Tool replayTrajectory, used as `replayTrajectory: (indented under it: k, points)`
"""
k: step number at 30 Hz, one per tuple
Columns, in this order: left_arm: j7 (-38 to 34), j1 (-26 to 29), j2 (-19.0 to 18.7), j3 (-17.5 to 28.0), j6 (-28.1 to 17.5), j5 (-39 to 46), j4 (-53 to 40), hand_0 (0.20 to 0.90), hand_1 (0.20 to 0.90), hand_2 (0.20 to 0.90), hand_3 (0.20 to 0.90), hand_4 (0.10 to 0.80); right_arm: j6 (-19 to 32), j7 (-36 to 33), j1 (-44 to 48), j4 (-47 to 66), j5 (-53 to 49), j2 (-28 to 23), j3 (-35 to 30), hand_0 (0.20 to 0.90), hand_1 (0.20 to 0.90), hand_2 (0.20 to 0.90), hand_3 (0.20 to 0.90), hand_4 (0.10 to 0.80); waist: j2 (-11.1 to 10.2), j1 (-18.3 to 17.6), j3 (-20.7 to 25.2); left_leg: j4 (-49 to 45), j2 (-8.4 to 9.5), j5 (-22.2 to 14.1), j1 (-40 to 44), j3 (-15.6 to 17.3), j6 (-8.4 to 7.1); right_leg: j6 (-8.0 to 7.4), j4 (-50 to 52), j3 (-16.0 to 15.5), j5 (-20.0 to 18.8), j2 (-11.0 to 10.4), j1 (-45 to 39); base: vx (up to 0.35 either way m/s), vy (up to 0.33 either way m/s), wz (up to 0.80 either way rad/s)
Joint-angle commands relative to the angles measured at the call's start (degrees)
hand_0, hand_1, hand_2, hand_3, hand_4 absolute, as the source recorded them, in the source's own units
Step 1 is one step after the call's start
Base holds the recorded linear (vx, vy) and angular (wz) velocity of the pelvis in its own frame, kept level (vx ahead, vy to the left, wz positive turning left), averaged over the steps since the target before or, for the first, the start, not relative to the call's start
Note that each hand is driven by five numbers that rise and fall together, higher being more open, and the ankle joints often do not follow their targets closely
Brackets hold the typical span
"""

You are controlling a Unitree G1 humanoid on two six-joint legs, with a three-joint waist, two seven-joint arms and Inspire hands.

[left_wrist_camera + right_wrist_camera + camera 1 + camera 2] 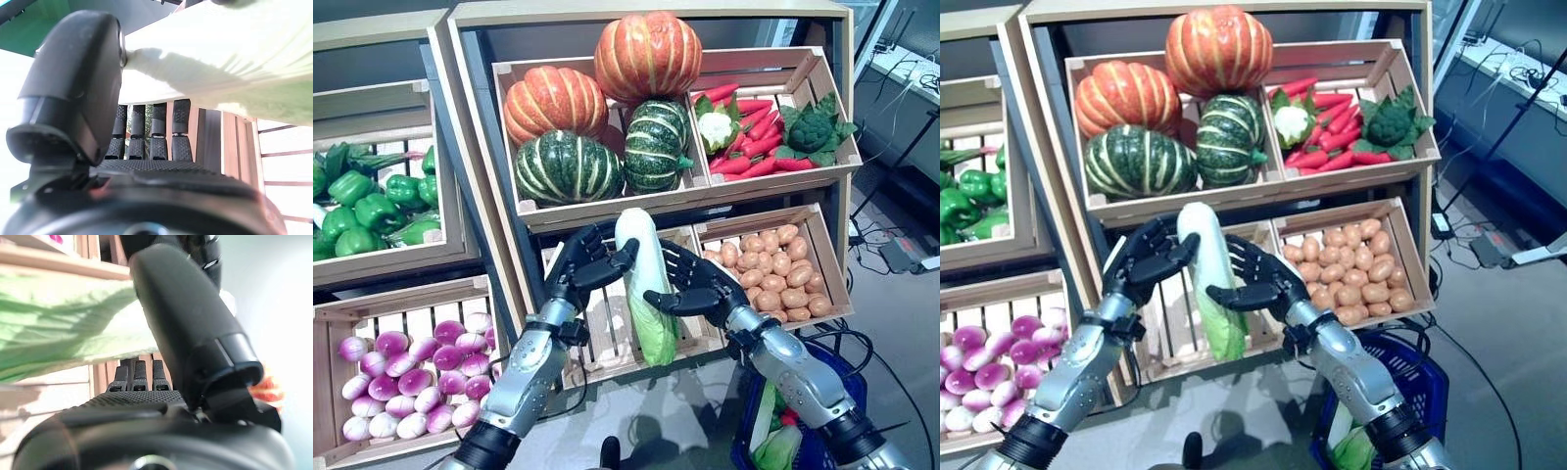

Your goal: Put vegetables into the basket

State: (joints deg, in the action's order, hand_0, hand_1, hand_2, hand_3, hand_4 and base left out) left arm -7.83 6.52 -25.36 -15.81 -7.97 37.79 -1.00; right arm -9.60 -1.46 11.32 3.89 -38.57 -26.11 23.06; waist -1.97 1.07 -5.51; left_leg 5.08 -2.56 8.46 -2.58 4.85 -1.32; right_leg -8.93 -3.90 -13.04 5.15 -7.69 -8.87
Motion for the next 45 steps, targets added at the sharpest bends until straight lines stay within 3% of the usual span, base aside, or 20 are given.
replayTrajectory:
  k: [1, 6, 14, 23, 31, 32, 33, 34, 45]
  points:
    - [-0.77, 5.84, 0.42, 2.56, -5.07, -1.73, -3.59, 0.3, 0.3, 0.3, 0.3, 0.4, 3.56, -6.07, 2.96, 5.34, 2.52, 1.29, -0.36, 0.9, 0.9, 0.9, 0.9, 0.8, -0.57, 0.52, 3.8, -0.08, -1.86, -9.2, 5.69, 1.2, -1.82, -0.18, -0.77, 1.55, -7.3, -3.31, 4.55, -0.005, 0.007, -0.04]
    - [-2.42, 6.69, 0.75, 2.17, -4.51, -1.16, -4.46, 0.3, 0.3, 0.3, 0.3, 0.4, -1.07, -6.13, 3.46, 4.96, -0.18, 2.42, 1.92, 0.9, 0.9, 0.9, 0.9, 0.8, -0.58, 0.52, 3.63, -0.08, -1.78, -9.31, 5.65, 1.13, -1.79, -0.16, -0.87, 1.6, -7.38, -3.47, 4.59, -0.001, 0.002, -0.01]
    - [-0.73, 7.3, 0.23, 2.78, -4.37, -0.12, -3.39, 0.3, 0.3, 0.3, 0.3, 0.4, -9.05, 5.88, 4.81, 2.25, -5.5, -1.11, 5.39, 0.9, 0.9, 0.9, 0.9, 0.8, -1.38, 1.1, 4.18, -0.08, -1.97, -9.18, 5.56, 0.86, -2.16, -0.09, -0.87, 0.84, -7.33, -3.61, 4.3, 0.0, 0.0, 0.0]
    - [-0.12, 7.18, 0.29, 3.03, -5.59, 1.14, -2.7, 0.3, 0.3, 0.3, 0.3, 0.4, -13.75, 13.05, 4.56, -0.5, -13.21, -1.77, 6.97, 0.9, 0.9, 0.9, 0.9, 0.8, -1.98, 1.2, 4.67, -0.08, -2.15, -8.93, 5.72, 0.76, -2.28, 0.08, -0.84, 0.91, -7.39, -3.42, 4.1, 0.0, 0.0, 0.0]
    - [-0.16, 6.88, 0.79, 2.56, -6.1, 2.47, -2.79, 0.3, 0.3, 0.3, 0.3, 0.4, -12.89, 14.81, 4.45, -2.5, -16.19, -0.8, 8.16, 0.9, 0.9, 0.9, 0.9, 0.8, -2.18, 1.5, 4.78, -0.08, -2.16, -8.76, 5.6, 0.47, -2.41, 0.04, -1.05, 0.8, -7.57, -3.47, 4.02, 0.0, 0.0, 0.0]
    - [0.01, 6.86, 0.8, 2.47, -6.21, 2.69, -2.59, 0.3, 0.3, 0.3, 0.3, 0.4, -12.63, 14.41, 4.51, -2.53, -17.14, -0.61, 8.14, 0.789, 0.789, 0.789, 0.789, 0.726, -2.18, 1.54, 4.81, -0.08, -2.13, -8.77, 5.55, 0.38, -2.4, 0.06, -1.09, 0.8, -7.58, -3.49, 4.02, 0.0, 0.0, 0.0]
    - [0.22, 6.87, 0.84, 2.46, -6.28, 2.82, -2.47, 0.3, 0.3, 0.3, 0.3, 0.4, -12.2, 13.93, 4.54, -2.6, -17.78, -0.39, 8.03, 0.38, 0.38, 0.38, 0.38, 0.453, -2.17, 1.58, 4.78, -0.08, -2.1, -8.76, 5.53, 0.31, -2.41, 0.07, -1.1, 0.77, -7.6, -3.5, 3.99, -0.015, 0.003, 0.04]
    - [0.31, 6.83, 0.91, 2.41, -6.33, 2.79, -2.37, 0.3, 0.3, 0.3, 0.3, 0.4, -11.63, 13.7, 4.49, -2.88, -18.05, -0.07, 7.94, 0.3, 0.3, 0.3, 0.3, 0.4, -2.16, 1.59, 4.78, -0.08, -2.08, -8.76, 5.52, 0.25, -2.42, 0.05, -1.1, 0.77, -7.61, -3.51, 4.01, -0.011, 0.004, 0.05]
    - [0.82, 5.86, 0.97, 2.47, -5.69, 2.5, -2.23, 0.3, 0.3, 0.3, 0.3, 0.4, -8.02, 13.92, 3.54, -2.76, -18.03, 1.32, 7.48, 0.3, 0.3, 0.3, 0.3, 0.4, -1.85, 1.52, 4.68, -0.08, -2.02, -8.78, 5.44, 0.43, -2.4, -0.07, -1.1, 1.21, -7.71, -3.74, 4.21, -0.001, 0.001, 0.0]
